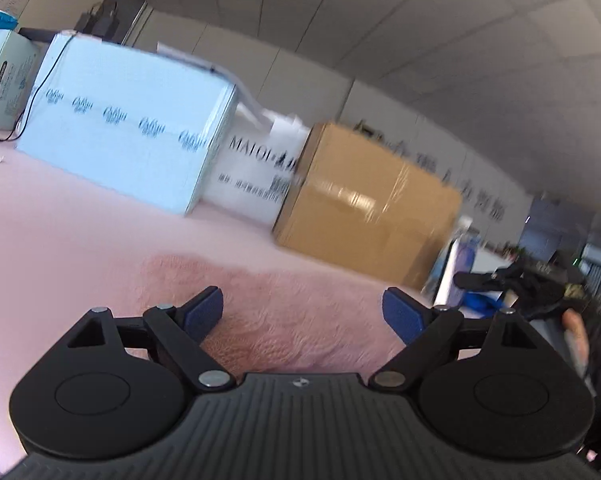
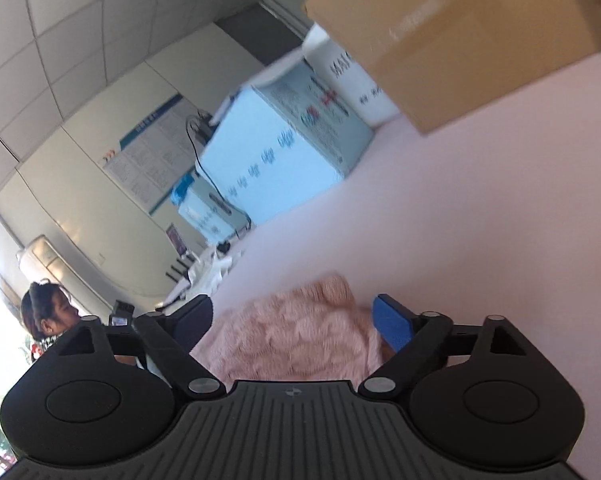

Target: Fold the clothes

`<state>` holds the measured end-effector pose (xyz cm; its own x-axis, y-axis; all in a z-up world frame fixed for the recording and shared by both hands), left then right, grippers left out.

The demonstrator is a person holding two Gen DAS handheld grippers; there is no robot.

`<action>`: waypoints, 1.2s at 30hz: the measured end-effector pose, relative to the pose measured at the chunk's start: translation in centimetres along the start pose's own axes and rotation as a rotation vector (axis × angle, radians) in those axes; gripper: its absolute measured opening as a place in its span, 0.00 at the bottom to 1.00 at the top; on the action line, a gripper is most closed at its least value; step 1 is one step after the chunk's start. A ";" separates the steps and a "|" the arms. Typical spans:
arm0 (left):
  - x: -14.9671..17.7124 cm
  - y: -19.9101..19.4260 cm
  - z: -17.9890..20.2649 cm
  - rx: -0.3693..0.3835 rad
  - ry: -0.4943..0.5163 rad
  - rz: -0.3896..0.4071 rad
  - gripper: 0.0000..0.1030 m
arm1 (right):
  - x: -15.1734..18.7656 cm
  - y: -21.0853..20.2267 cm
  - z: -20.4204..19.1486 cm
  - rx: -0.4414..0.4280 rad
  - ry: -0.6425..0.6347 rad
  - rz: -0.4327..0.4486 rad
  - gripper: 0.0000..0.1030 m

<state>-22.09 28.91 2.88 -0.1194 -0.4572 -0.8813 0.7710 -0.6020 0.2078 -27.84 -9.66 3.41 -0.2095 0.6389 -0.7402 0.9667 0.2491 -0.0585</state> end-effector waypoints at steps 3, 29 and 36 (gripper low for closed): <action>-1.9 1.2 -2.7 -0.221 -0.064 -0.041 0.95 | 0.2 1.1 1.4 0.043 0.017 -0.085 0.97; 4.0 7.1 -4.1 -0.186 -0.164 -0.325 1.00 | 6.3 6.4 0.7 0.046 -0.173 -0.261 0.93; 3.9 7.2 -4.3 -0.243 -0.156 -0.316 0.82 | 6.4 6.6 2.1 0.017 -0.029 -0.290 0.25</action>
Point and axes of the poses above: each gripper's, at about its wrist camera, not at the fingertips, and y roughly the way its jaws point, z to its right, x to its underside, the point moved 3 cm from there along y, roughly the way its jaws point, and after that the axes turned 15 degrees about z, right-handed, at the moved point
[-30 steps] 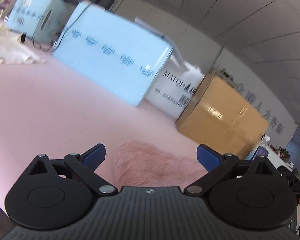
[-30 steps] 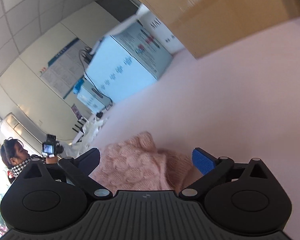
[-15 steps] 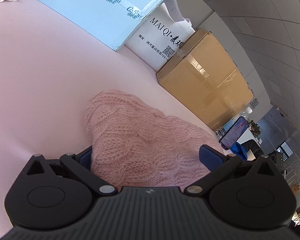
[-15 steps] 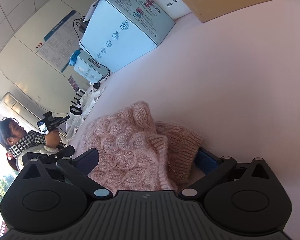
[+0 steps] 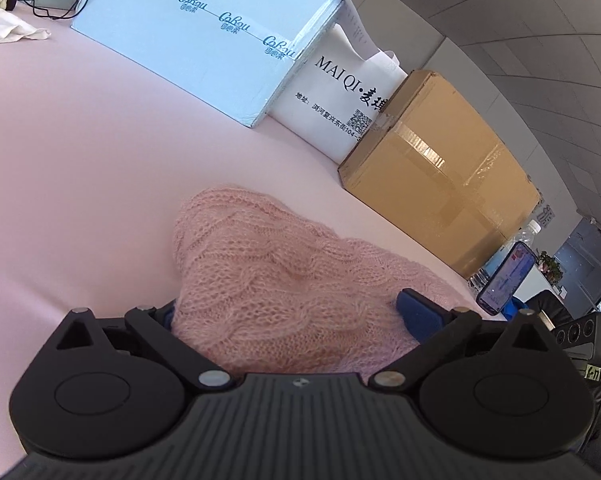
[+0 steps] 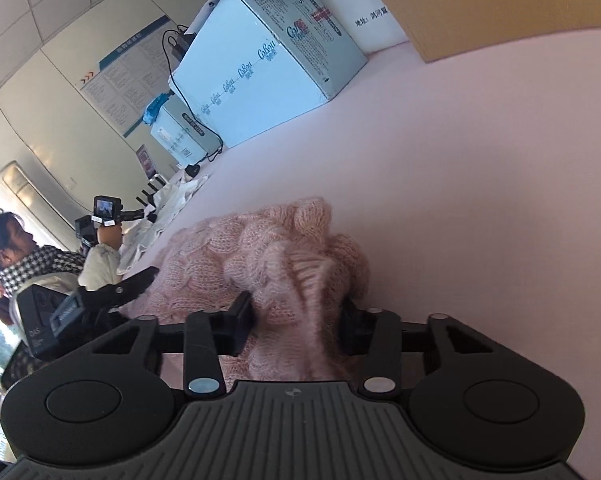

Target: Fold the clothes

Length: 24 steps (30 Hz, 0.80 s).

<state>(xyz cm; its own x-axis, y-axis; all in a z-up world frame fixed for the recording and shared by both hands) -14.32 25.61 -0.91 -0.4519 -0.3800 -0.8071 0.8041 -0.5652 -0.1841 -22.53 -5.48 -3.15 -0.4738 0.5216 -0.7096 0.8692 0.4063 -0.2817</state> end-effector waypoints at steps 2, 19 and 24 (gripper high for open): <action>0.2 -0.3 -0.2 -0.041 0.019 0.014 0.52 | 0.3 -0.6 -1.2 -0.010 -0.074 0.046 0.21; 1.2 -3.3 2.3 -0.139 0.164 0.140 0.22 | 1.8 -2.0 -6.4 -0.011 -0.398 0.192 0.17; 0.7 -5.1 3.8 -0.138 0.218 0.197 0.22 | 2.5 -4.0 -8.7 -0.054 -0.469 0.268 0.17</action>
Point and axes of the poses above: each gripper's, at about its wrist camera, not at the fingertips, and y roughly the way its jaws point, z to its right, x to its underside, the point moved 3 cm from there along y, roughly the way its jaws point, and after that the axes turned 15 degrees about z, right-handed, at the moved point
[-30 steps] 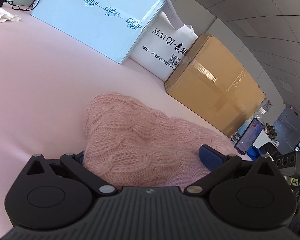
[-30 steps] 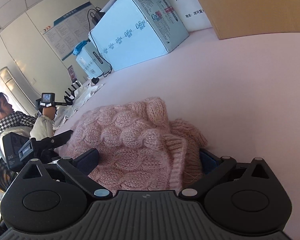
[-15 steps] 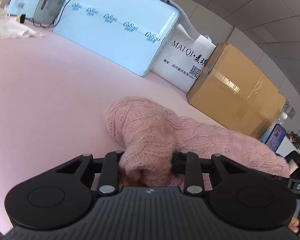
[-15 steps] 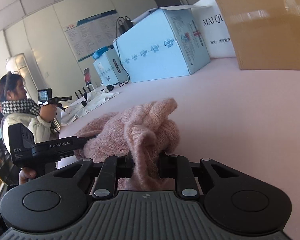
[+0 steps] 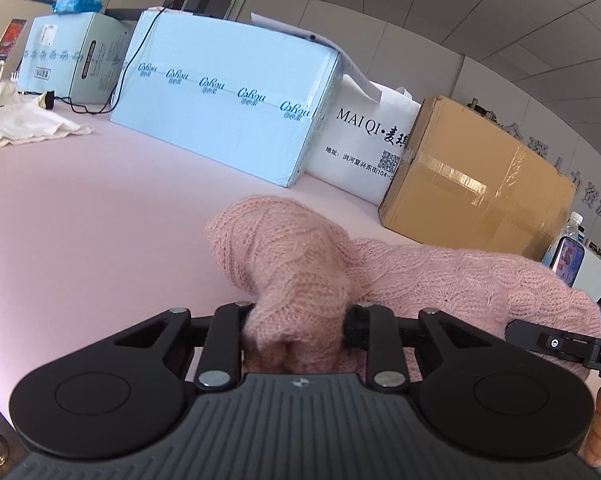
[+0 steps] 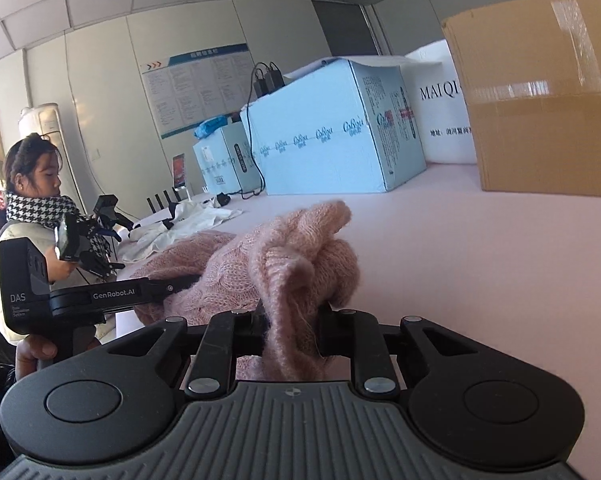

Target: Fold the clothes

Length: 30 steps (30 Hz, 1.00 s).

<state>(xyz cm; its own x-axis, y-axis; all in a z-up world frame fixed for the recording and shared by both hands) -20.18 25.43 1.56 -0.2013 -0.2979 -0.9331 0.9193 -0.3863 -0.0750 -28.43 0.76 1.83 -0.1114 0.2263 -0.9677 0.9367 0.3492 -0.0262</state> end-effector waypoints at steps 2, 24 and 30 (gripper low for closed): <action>-0.5 -0.7 0.2 0.004 0.008 0.019 0.22 | -0.2 -0.8 -1.1 -0.012 -0.039 0.034 0.17; -5.4 -1.6 12.1 0.426 0.196 0.257 0.22 | -4.9 -12.8 -3.3 0.305 -0.284 0.410 0.17; -4.1 0.9 18.8 0.646 0.216 0.217 0.22 | -5.0 -18.0 -1.9 0.531 -0.311 0.471 0.17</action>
Point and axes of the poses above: each gripper's, at about its wrist camera, not at the fingertips, and y roughly the way its jaws point, z to its right, x to its underside, the point moved 3 cm from there along y, roughly the way its jaws point, and after that the axes turned 15 degrees about z, right-handed, at the moved point
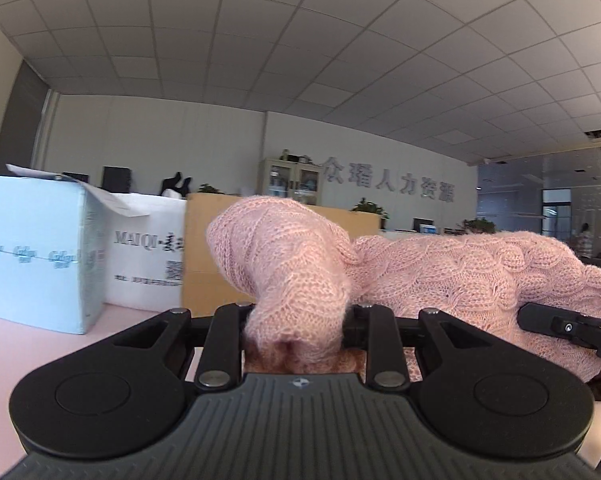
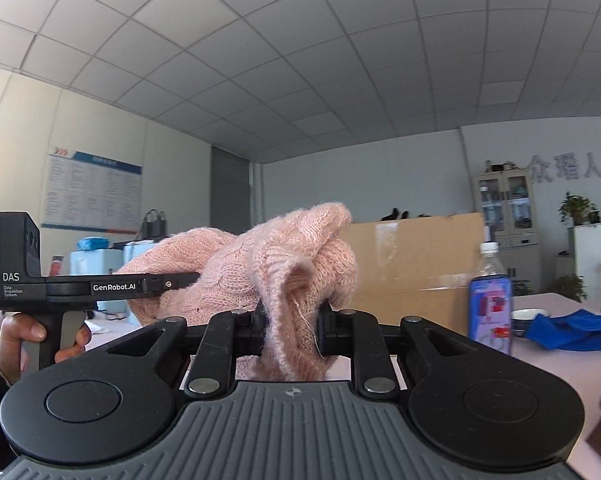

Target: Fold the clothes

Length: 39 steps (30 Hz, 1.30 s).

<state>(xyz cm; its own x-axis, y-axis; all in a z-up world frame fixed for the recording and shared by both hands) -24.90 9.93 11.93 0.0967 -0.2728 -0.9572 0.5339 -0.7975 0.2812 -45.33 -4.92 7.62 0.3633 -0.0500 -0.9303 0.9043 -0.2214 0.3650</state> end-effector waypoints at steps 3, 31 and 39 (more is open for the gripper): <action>0.6 3.6 3.1 0.119 -0.002 -0.014 0.22 | -0.9 -1.5 2.3 0.123 -0.038 0.022 0.17; 17.5 25.9 35.1 0.641 -0.051 -0.428 0.27 | 2.4 -18.1 25.3 1.034 0.325 -0.106 0.36; 17.7 25.0 33.7 0.554 0.118 -0.245 0.77 | 0.5 -20.6 26.9 1.142 0.416 -0.025 0.80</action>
<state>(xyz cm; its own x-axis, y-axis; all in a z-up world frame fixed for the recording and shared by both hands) -38.11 -32.97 4.28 0.1352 -0.0097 -0.9908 0.0398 -0.9991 0.0153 -69.84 -26.60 -1.28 0.5826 0.2366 -0.7776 0.2707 -0.9586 -0.0889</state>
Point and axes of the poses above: each gripper's, at about its wrist camera, not at the fingertips, and y roughly the way its jaws point, z to its right, x to its underside, the point moved 3 cm from there along y, roughly the way its jaws point, and after that the axes turned 15 degrees about z, right-handed, at the moved point
